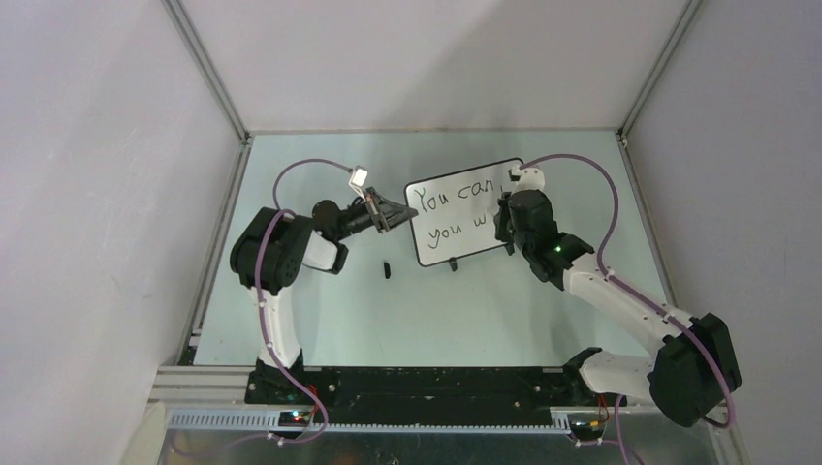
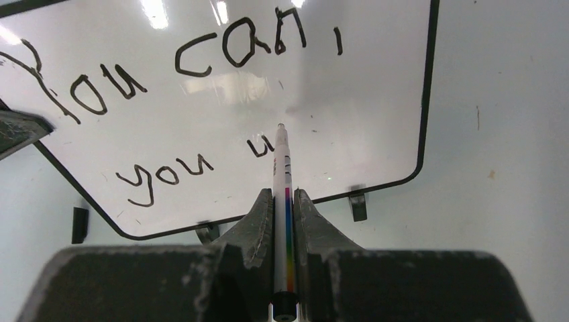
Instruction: Write a sentence on the whiteboard
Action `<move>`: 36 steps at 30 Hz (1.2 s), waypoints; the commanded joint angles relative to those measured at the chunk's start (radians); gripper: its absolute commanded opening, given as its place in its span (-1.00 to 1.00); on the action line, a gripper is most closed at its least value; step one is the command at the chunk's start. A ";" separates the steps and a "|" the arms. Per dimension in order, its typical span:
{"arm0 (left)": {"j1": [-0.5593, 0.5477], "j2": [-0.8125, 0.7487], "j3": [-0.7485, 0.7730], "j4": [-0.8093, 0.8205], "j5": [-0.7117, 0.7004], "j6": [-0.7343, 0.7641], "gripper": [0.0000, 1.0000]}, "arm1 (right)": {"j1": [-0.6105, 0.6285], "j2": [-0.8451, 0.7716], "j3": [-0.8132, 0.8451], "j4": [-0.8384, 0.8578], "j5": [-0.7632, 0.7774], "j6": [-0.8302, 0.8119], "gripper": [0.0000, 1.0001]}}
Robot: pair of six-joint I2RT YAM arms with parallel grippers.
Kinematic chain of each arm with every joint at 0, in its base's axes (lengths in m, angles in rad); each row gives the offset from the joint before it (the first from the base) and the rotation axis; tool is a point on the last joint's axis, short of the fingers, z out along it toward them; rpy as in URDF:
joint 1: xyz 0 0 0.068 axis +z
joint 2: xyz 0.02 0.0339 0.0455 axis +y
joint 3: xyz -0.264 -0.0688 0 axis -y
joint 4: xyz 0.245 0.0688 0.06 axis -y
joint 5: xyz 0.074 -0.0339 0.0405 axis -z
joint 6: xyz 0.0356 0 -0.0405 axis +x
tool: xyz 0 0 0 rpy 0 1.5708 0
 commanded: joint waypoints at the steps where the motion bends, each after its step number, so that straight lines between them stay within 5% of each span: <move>1: 0.026 -0.002 0.026 0.053 0.045 -0.014 -1.00 | -0.010 -0.027 0.021 0.022 0.001 0.004 -1.00; 36: 0.037 0.027 0.047 0.053 0.076 -0.020 -1.00 | -0.026 0.078 0.095 0.056 -0.013 -0.006 -1.00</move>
